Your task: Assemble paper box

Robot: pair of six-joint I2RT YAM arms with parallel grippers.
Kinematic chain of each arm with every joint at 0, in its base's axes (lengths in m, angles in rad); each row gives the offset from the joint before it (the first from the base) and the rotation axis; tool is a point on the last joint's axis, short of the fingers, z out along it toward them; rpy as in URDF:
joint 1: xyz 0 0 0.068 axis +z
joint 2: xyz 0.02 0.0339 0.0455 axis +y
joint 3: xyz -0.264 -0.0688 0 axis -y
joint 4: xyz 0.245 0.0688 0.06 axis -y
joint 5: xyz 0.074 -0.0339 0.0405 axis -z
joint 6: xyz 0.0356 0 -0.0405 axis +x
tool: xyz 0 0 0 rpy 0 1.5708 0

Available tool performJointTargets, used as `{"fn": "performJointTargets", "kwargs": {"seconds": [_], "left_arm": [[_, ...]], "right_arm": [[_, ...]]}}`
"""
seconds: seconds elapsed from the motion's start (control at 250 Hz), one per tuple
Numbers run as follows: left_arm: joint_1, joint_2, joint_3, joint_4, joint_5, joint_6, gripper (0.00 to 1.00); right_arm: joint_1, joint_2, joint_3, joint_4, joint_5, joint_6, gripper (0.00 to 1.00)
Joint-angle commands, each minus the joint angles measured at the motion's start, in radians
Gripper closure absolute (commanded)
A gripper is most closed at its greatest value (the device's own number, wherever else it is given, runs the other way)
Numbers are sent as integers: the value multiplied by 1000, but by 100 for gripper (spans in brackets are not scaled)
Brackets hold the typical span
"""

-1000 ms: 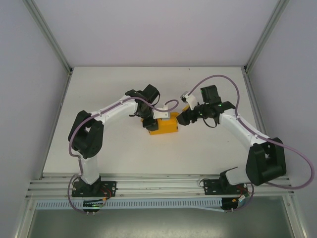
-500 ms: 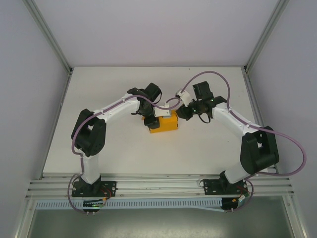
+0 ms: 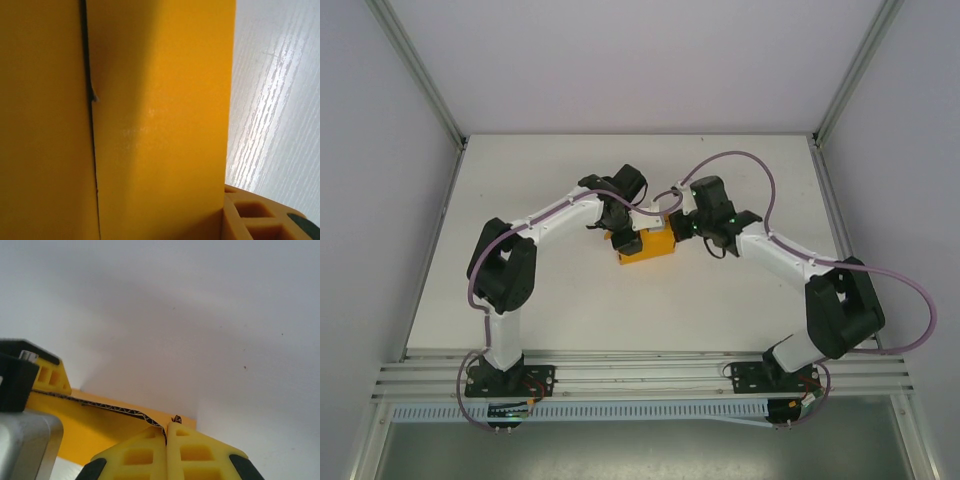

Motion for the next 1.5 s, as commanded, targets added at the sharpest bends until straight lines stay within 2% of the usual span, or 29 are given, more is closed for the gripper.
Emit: {"fn": "performJointTargets", "kwargs": {"seconds": [0.0, 0.044, 0.176, 0.472, 0.68, 0.935, 1.075, 1.155, 1.175, 1.187, 1.379, 1.495], "left_arm": [[0, 57, 15, 81, -21, 25, 66], [-1, 61, 19, 81, -21, 24, 66], [-1, 69, 16, 84, -3, 23, 65], [-1, 86, -1, 96, -12, 0, 58], [0, 73, -12, 104, -20, -20, 49], [0, 41, -22, 110, -22, -44, 43], [0, 4, -30, 126, 7, -64, 32], [0, -30, -34, 133, 16, -79, 15], [0, -41, -37, 136, 16, -84, 4], [0, -47, -39, 138, 17, -86, 2], [0, -191, -100, 196, -24, -189, 1], [0, -300, -197, 260, -67, -275, 1]], "right_arm": [[44, 31, -100, 119, 104, 210, 100], [54, 38, -121, 136, 138, 224, 100], [57, 63, -177, 151, 128, 224, 100], [58, 110, -310, 241, 194, 182, 100], [68, 122, -328, 268, 212, 177, 100], [76, 62, -343, 234, 222, 146, 100], [90, 43, -308, 193, 238, 152, 100], [95, 39, -272, 146, 259, 165, 100], [95, 39, -263, 129, 261, 167, 100], [95, 39, -257, 119, 265, 169, 100], [104, 35, -181, -28, 322, 221, 100], [118, 55, -135, -97, 356, 233, 100]]}}
